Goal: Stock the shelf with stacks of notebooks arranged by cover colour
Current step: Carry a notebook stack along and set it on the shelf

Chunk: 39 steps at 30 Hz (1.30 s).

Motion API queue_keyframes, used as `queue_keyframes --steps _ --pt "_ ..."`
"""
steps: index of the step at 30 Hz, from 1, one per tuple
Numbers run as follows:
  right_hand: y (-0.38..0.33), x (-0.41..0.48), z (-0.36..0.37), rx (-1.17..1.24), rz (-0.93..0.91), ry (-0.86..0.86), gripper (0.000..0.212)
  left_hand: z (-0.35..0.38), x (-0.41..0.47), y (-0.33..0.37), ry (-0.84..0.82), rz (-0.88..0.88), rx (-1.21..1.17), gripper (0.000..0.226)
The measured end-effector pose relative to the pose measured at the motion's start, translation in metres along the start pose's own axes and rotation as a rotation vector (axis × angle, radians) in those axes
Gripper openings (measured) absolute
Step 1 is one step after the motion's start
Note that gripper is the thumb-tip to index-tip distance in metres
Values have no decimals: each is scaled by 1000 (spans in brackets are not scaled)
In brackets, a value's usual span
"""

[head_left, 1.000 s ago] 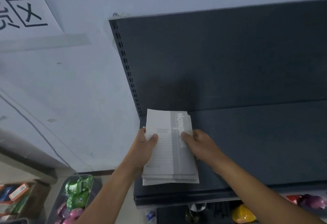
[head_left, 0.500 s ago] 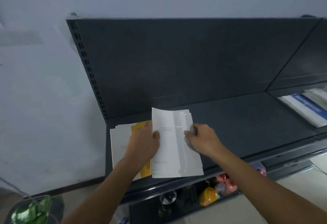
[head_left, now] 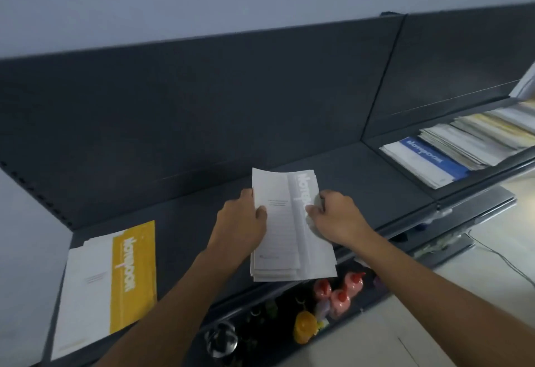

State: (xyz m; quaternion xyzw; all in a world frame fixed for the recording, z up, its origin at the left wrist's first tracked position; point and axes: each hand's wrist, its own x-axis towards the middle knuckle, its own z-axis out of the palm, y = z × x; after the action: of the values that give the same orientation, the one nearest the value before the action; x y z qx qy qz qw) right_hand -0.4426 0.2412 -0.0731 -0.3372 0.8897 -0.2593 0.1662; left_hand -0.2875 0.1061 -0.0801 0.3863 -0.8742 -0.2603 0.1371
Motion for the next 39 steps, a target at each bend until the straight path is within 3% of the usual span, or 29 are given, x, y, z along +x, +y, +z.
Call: queue_keyframes --steps 11,16,39 --pt "167 30 -121 -3 110 67 36 115 36 173 -90 91 -10 30" --pt "213 36 -163 5 158 77 26 144 49 228 -146 127 -8 31" --pt "440 153 -330 -65 295 253 26 331 190 481 -267 292 -16 35"
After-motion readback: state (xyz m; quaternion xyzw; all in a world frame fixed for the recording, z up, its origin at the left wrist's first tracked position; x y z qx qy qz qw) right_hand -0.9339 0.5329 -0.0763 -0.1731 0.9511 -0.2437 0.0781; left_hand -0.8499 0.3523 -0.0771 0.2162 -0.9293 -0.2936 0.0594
